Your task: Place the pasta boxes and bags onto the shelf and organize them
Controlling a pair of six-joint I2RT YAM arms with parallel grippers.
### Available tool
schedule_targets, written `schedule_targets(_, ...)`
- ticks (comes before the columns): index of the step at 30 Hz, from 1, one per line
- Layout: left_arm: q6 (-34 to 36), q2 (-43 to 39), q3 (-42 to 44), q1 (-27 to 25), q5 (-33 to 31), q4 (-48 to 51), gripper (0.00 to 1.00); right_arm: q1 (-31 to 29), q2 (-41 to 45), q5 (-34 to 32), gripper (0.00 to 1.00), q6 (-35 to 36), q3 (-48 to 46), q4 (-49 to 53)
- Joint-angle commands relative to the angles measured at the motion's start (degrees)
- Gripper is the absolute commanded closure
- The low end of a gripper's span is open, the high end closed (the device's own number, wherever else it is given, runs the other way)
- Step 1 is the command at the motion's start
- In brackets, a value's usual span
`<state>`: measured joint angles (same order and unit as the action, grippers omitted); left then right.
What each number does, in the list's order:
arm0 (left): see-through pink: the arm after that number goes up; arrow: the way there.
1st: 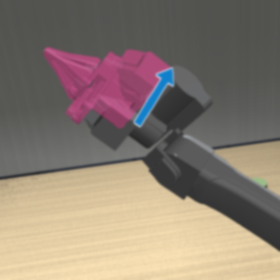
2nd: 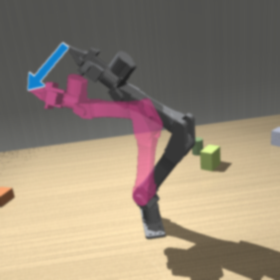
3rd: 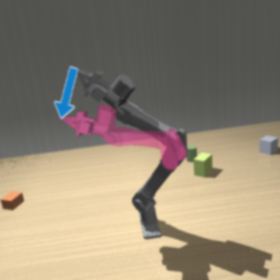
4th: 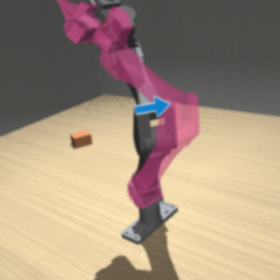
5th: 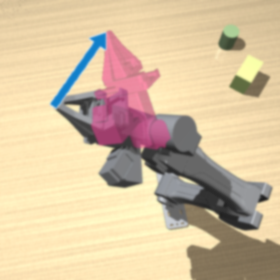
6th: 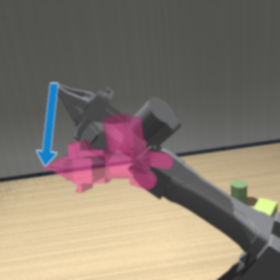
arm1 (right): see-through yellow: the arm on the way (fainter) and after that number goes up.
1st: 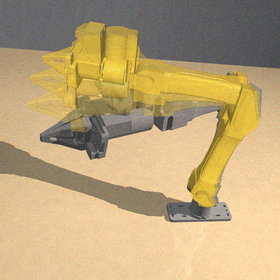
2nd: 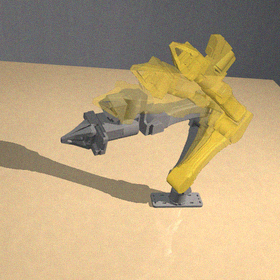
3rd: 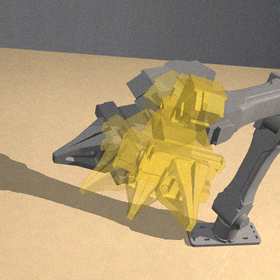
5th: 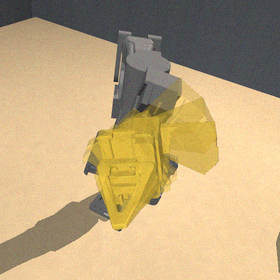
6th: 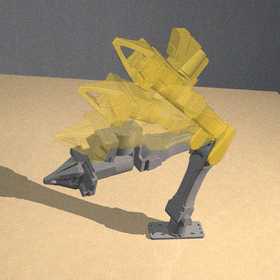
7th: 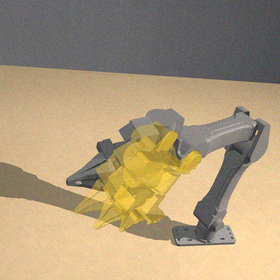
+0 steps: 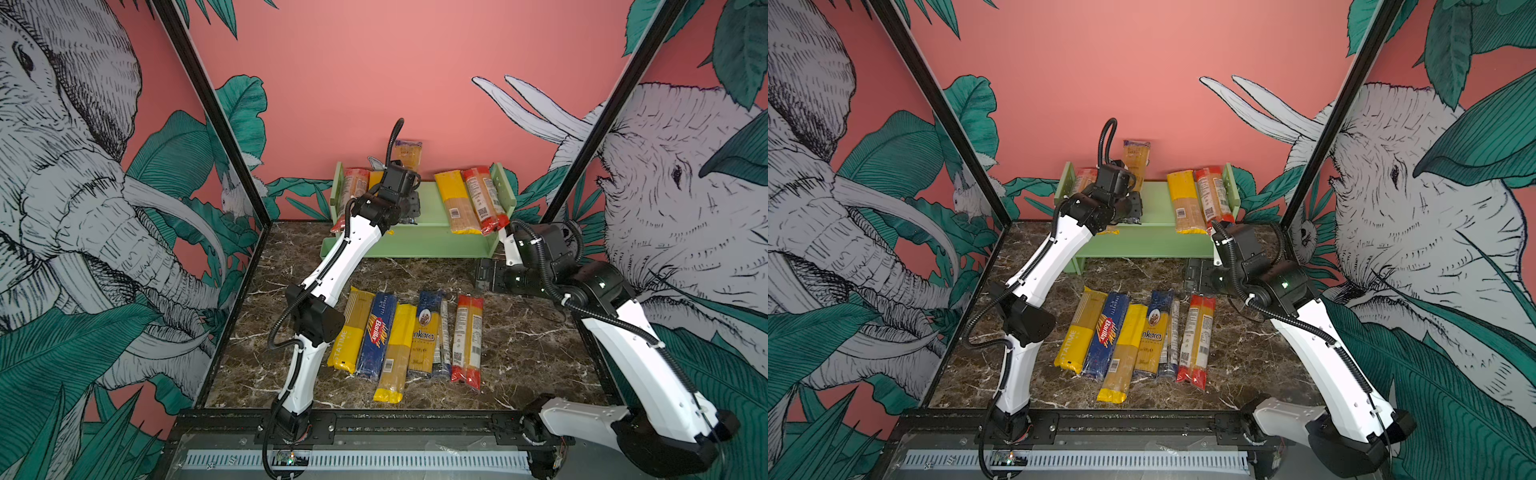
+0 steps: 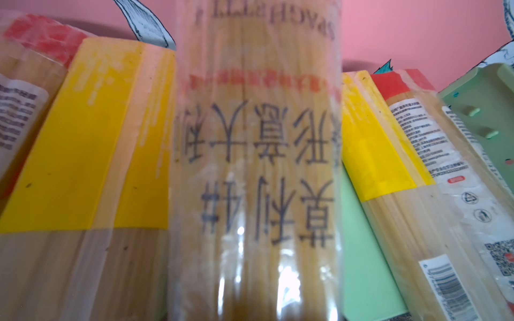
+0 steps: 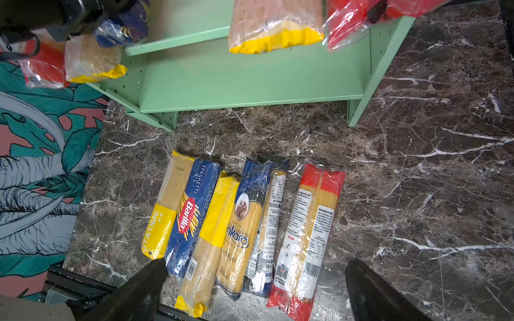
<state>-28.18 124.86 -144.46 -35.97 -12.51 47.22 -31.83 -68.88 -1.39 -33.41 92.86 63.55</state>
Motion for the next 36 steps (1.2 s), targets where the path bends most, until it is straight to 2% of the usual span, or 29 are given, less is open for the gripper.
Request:
schedule_targets(1,-1.17,-3.13,-3.89,-0.06,-1.43,-7.68,1.0,1.43,-0.57,2.28,0.01,1.19,-0.49,-1.58)
schedule_targets(4,-1.15,-3.04,-3.86,0.1,-2.07,-7.09,1.0,2.38,-1.49,3.61,0.01,1.41,-0.25,-2.04)
schedule_targets(12,-2.13,-3.47,-2.52,0.37,-1.91,-6.34,0.65,4.03,-2.29,5.51,0.01,1.56,-0.56,-2.64)
schedule_targets(16,-2.51,-3.96,-1.31,0.46,-1.29,-6.36,0.58,4.4,-1.62,5.71,0.01,1.34,-1.58,-2.77)
schedule_targets(26,-3.72,-5.5,2.03,0.46,-0.24,-6.0,0.51,4.86,1.45,5.58,0.01,-0.19,-4.84,-2.99)
schedule_targets(36,-2.76,-5.83,2.97,0.68,-1.77,-6.69,0.44,5.01,4.13,5.55,0.01,-1.54,-7.24,-2.86)
